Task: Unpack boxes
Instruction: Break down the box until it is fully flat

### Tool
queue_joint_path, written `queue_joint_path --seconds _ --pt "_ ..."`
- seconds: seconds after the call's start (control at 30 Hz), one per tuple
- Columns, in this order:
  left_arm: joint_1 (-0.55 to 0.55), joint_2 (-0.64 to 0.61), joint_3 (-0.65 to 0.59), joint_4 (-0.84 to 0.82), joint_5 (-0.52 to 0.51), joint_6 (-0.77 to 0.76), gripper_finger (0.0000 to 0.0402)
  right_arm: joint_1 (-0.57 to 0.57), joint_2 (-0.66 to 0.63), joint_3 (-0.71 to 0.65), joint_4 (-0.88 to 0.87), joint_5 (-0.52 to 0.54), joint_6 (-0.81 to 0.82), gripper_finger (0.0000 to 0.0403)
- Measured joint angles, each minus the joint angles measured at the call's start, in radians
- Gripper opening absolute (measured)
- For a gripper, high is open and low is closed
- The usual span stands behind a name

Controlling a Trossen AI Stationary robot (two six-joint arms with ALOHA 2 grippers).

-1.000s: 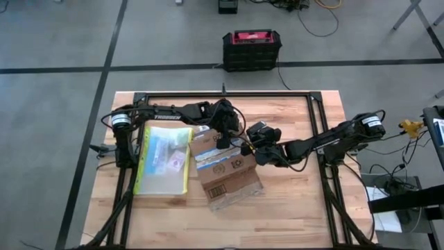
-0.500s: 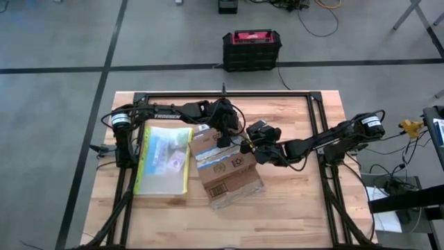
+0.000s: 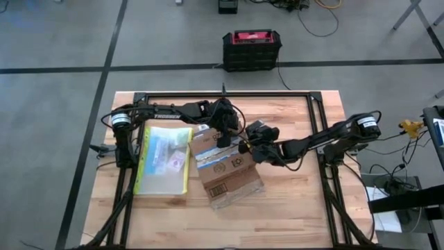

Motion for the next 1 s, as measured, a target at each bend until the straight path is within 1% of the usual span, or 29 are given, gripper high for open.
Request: queue_joint_path --seconds 0.2,0.53,0.7,0.87,1.0 --pt "0.004 0.0 0.0 -0.011 -0.018 -0.004 0.0132 0.023 -0.003 0.013 -0.007 -0.002 -0.001 0.0048" --pt "0.009 0.0 0.0 -0.013 -0.034 -0.037 0.0124 0.033 -0.004 0.064 -0.003 0.008 -0.043 0.0048" --pt "0.009 0.0 0.001 -0.022 -0.033 -0.044 0.0133 0.026 -0.003 0.066 -0.035 0.052 -0.056 0.0048" --pt "0.009 0.0 0.001 -0.026 -0.029 -0.044 0.0139 -0.007 0.005 0.066 -0.054 0.008 -0.002 0.0048" --pt "0.009 0.0 0.0 -0.028 -0.025 -0.044 0.0136 -0.007 0.022 0.066 -0.053 0.009 0.001 0.0048"
